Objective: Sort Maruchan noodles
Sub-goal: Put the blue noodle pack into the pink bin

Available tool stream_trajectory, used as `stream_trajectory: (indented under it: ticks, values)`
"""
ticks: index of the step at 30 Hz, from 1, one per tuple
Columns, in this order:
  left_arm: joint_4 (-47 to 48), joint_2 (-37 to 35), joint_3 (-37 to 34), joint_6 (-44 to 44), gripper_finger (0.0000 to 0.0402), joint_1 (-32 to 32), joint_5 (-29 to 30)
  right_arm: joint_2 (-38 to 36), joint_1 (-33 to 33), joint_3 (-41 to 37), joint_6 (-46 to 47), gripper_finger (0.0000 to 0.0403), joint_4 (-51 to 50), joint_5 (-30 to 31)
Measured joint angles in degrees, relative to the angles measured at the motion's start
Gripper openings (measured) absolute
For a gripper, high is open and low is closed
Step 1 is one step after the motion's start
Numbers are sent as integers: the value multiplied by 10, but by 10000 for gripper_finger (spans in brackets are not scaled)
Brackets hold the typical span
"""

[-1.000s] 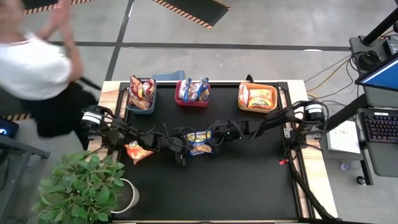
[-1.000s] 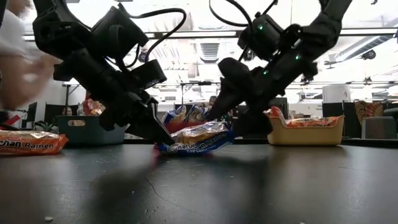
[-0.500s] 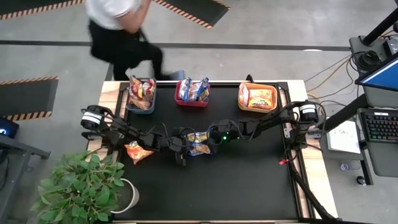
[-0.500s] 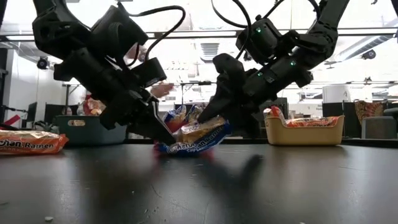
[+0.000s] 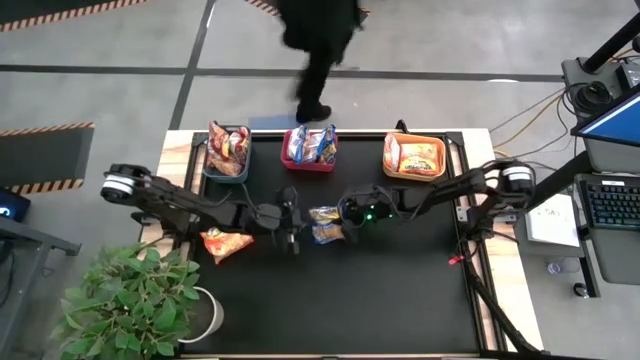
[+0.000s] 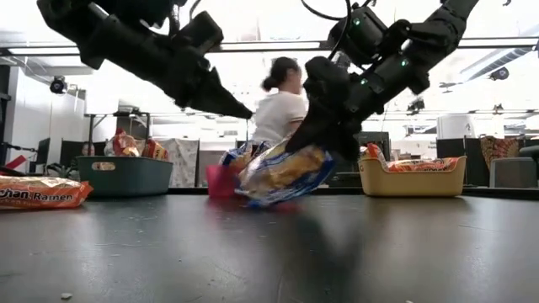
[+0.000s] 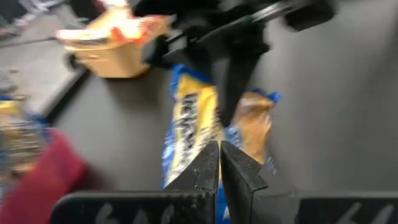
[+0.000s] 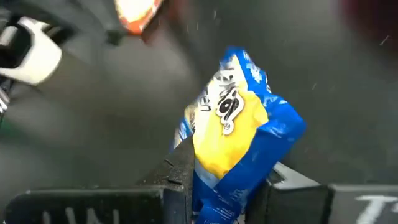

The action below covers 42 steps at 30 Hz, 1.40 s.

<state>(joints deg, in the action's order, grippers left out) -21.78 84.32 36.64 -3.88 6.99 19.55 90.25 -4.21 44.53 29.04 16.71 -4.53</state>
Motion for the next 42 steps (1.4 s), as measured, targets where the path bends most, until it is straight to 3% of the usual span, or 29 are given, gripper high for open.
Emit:
stream_trajectory:
  ticks: [6,13,16,22,31,42]
  values:
    - [5,-34,-1,-36,0,-58,45,-72,-34,0,-64,74,-58,29]
    - [-5,-31,0,-84,0,-191,45,-144,-89,0,-120,74,-61,36]
    - [-29,-27,0,-89,0,-254,4,-167,-124,0,-134,74,-54,36]
    - [-80,-10,0,-76,0,-348,-144,-178,-191,0,-127,74,-8,33]
    - [-64,19,-4,-81,0,-357,-161,-178,-184,0,-123,74,2,30]
    - [-66,78,11,-84,0,-371,-120,-178,-172,0,-107,74,24,46]
